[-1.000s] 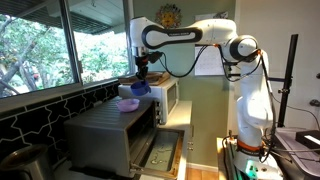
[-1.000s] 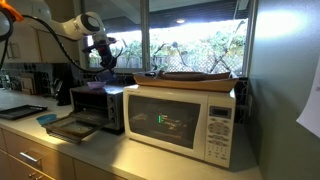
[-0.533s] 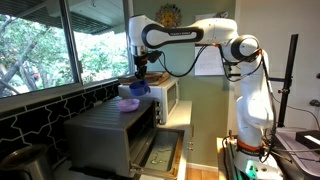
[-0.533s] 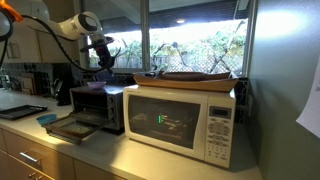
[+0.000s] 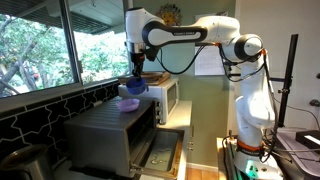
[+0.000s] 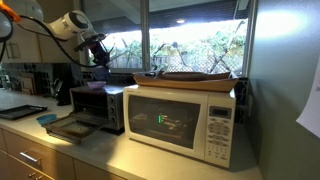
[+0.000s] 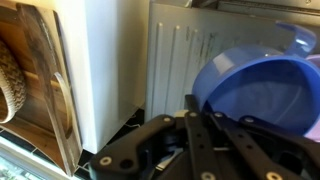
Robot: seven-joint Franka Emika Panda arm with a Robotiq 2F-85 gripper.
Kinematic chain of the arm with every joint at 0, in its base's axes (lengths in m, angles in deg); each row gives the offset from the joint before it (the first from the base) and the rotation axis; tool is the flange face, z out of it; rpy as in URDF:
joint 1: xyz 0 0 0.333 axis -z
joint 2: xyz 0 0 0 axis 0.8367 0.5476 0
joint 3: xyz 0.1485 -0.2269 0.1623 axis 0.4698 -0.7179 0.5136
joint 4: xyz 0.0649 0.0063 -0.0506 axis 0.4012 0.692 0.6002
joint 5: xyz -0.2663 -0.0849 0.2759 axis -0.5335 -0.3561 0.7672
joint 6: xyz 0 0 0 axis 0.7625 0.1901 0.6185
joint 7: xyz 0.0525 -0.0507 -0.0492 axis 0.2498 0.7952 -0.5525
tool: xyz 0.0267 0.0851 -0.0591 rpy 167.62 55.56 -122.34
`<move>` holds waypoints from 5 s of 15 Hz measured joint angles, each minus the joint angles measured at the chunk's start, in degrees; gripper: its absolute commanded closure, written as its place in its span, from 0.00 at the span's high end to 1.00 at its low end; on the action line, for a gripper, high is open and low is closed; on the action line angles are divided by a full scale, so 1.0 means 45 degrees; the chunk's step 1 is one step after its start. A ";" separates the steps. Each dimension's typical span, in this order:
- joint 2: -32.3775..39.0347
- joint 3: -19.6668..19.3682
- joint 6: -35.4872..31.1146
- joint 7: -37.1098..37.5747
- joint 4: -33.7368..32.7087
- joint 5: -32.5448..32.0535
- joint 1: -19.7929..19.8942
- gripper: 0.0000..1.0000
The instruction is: Pour the contents of the blue cup into the purple bowl and then put the purple bowl in the microwave on the left
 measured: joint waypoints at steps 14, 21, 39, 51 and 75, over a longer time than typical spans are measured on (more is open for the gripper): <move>0.0381 0.0442 0.0029 0.0448 -0.0001 -0.2305 -0.0698 0.01; 0.0509 0.0527 0.0025 0.1170 -0.0011 -0.3135 -0.0964 0.01; 0.0743 0.0843 -0.0088 0.1363 0.0058 -0.4920 -0.1435 0.01; 0.0940 0.0916 -0.0090 0.1363 0.0208 -0.6001 -0.1676 0.01; 0.0905 0.1401 -0.0206 0.1028 0.0444 -0.6633 -0.1791 0.01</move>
